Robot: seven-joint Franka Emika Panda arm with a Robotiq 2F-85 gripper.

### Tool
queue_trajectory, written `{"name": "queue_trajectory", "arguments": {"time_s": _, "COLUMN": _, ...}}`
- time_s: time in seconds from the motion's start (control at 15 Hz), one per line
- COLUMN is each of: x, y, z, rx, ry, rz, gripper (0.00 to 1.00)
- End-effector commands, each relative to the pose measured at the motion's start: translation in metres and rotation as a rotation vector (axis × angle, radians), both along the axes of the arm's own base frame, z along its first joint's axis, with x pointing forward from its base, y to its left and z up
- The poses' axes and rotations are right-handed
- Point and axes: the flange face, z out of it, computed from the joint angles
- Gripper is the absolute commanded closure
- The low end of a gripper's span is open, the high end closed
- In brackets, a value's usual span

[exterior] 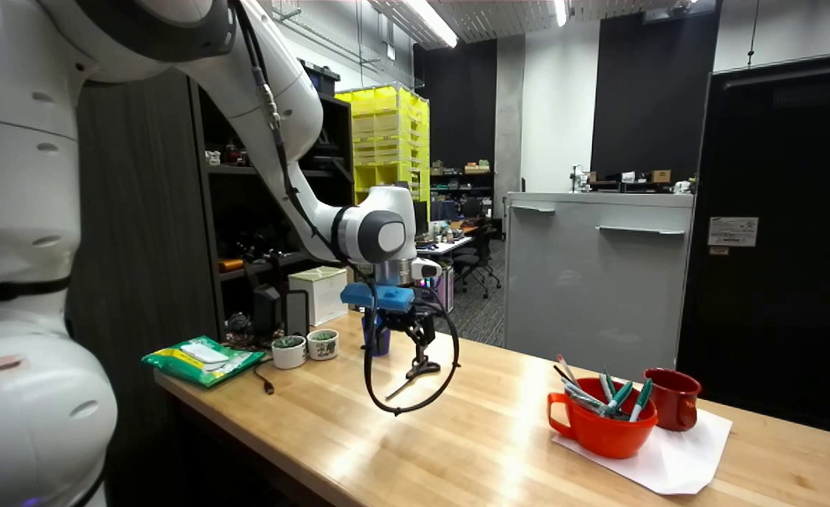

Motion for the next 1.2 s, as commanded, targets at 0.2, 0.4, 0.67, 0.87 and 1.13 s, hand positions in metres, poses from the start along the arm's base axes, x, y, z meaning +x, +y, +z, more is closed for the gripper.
{"name": "queue_trajectory", "arguments": {"time_s": 0.2, "x": -0.003, "y": 0.025, "z": -0.017, "rx": 0.003, "ry": 0.021, "rz": 0.049, "gripper": 0.00}}
{"name": "queue_trajectory", "arguments": {"time_s": 0.4, "x": -0.002, "y": 0.041, "z": -0.026, "rx": 0.018, "ry": 0.032, "rz": 0.080, "gripper": 0.00}}
{"name": "queue_trajectory", "arguments": {"time_s": 0.67, "x": 0.001, "y": 0.058, "z": -0.038, "rx": 0.039, "ry": 0.033, "rz": 0.102, "gripper": 0.00}}
{"name": "queue_trajectory", "arguments": {"time_s": 0.87, "x": 0.005, "y": 0.064, "z": -0.044, "rx": 0.044, "ry": 0.034, "rz": 0.111, "gripper": 0.00}}
{"name": "queue_trajectory", "arguments": {"time_s": 1.13, "x": 0.009, "y": 0.066, "z": -0.047, "rx": 0.037, "ry": 0.034, "rz": 0.126, "gripper": 0.39}}
